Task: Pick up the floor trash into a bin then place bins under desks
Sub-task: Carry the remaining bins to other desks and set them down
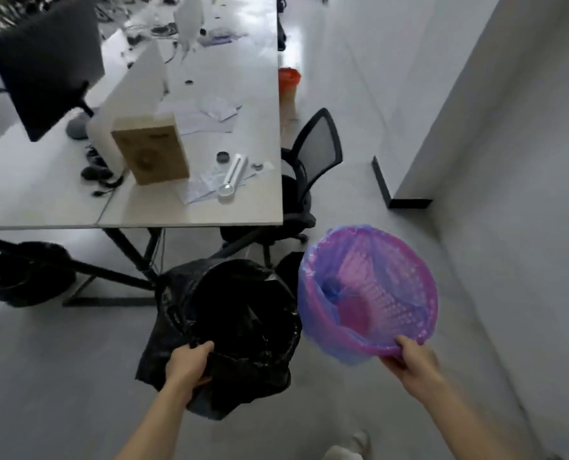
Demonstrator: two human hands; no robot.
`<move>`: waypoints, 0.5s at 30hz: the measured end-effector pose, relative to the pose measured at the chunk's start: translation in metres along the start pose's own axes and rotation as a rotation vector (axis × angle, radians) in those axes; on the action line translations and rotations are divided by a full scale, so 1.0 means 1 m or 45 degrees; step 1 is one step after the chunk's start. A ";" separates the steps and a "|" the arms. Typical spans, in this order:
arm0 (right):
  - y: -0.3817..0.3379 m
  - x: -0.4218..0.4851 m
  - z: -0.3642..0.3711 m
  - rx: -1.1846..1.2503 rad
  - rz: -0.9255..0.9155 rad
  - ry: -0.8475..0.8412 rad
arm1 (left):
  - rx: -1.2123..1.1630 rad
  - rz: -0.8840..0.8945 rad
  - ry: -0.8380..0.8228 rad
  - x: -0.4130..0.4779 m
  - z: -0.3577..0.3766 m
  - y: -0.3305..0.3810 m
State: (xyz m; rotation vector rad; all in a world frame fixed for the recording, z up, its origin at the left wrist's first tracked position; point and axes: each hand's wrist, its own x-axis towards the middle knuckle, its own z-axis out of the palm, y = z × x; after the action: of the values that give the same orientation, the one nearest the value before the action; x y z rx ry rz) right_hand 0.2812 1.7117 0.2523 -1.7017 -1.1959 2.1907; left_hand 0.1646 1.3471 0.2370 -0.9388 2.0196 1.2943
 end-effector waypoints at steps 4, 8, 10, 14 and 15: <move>-0.067 0.052 -0.063 0.088 -0.059 0.119 | 0.136 0.067 -0.088 -0.018 0.118 0.063; -0.137 0.088 -0.105 0.154 -0.110 0.194 | 0.160 0.097 -0.147 -0.046 0.216 0.119; -0.178 0.115 -0.125 0.177 -0.124 0.206 | 0.182 0.100 -0.177 -0.050 0.269 0.149; -0.251 0.167 -0.138 0.235 -0.167 0.224 | 0.200 0.143 -0.217 -0.043 0.345 0.206; -0.270 0.181 -0.137 0.246 -0.173 0.222 | 0.180 0.156 -0.210 -0.039 0.363 0.222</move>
State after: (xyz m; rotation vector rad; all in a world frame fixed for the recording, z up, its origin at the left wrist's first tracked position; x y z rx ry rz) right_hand 0.2375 2.0605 0.2789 -1.6423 -0.9915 1.9630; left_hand 0.0413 1.7560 0.2473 -0.6315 2.0344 1.2305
